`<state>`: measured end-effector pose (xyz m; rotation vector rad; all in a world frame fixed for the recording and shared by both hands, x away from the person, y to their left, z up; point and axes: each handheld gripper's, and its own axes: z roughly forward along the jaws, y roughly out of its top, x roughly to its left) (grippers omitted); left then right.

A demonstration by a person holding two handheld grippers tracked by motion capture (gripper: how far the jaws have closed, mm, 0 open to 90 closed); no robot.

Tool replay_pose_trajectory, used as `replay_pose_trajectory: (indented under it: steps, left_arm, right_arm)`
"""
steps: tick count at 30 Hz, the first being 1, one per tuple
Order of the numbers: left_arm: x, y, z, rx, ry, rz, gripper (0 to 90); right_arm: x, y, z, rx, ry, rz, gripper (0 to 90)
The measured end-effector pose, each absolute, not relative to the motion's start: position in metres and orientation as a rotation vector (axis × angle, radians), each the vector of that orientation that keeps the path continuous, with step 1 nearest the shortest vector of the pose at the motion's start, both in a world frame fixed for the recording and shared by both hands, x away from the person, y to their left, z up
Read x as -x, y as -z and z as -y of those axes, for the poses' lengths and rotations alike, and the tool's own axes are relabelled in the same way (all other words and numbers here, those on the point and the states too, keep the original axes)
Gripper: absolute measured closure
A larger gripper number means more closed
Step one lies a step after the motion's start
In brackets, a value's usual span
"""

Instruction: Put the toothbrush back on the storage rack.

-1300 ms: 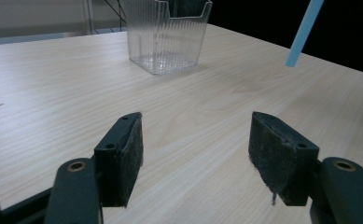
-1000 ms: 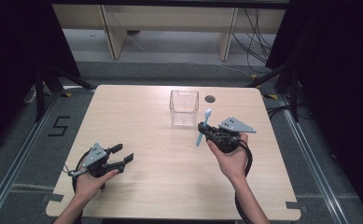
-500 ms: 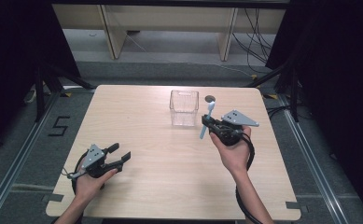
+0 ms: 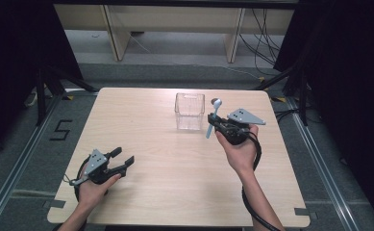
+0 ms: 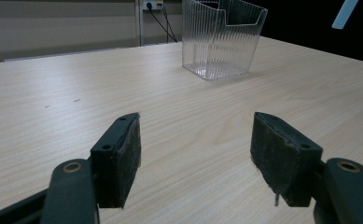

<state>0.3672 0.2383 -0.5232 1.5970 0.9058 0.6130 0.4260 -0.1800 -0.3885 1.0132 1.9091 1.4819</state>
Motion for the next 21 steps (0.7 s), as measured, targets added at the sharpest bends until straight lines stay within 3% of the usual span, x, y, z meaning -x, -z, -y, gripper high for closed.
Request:
replay_pose_trajectory:
  steps: [21]
  left_arm:
    - [-0.366,0.523,-0.238,-1.589,-0.623,-0.909,32.6]
  right_arm:
    - [-0.45,0.386,0.172,-1.034,-1.492,-1.873,83.5]
